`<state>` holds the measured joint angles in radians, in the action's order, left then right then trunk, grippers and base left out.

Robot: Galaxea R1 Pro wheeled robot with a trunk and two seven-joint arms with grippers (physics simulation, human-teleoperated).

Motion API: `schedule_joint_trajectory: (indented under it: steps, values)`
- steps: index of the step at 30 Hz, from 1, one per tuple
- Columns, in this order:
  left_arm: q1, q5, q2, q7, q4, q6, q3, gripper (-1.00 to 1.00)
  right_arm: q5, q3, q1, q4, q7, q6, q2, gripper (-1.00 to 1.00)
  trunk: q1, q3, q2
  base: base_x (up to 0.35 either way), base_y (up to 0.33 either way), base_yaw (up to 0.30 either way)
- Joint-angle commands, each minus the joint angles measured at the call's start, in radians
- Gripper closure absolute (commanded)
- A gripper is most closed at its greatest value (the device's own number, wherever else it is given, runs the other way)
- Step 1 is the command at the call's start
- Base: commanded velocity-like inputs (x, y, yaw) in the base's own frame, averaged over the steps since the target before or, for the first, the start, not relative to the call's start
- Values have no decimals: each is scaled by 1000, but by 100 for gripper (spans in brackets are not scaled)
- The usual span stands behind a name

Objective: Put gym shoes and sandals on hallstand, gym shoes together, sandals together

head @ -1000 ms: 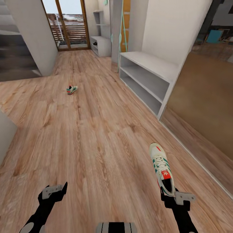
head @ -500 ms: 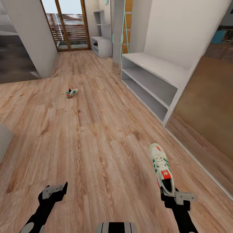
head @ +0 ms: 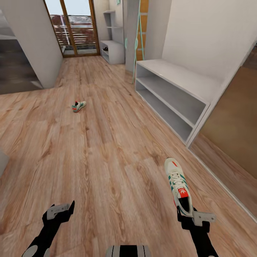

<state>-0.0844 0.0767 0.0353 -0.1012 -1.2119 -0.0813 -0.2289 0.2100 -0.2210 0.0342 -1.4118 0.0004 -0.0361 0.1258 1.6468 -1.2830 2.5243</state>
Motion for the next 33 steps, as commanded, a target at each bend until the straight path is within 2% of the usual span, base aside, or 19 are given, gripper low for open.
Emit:
schedule_joint_trajectory:
  steps: [1, 28, 33]
  values:
    - [0, 0, 0, 0, 0, 0, 0, -100, 0, 0, 0, 0, 0, 0, 0, 100, 0, 0, 0, 325, 78, 0]
    - [0, 1, -2, 0, 0, 0, 3, -100, 0, 0, 1, 1, 0, 1, 0, 100, 0, 0, 0, 325, 82, 0]
    - [0, 1, 0, 0, 0, 0, 19, -100, 0, 0, 1, 1, 0, 1, 0, 100, 0, 0, 0, 325, 109, 0]
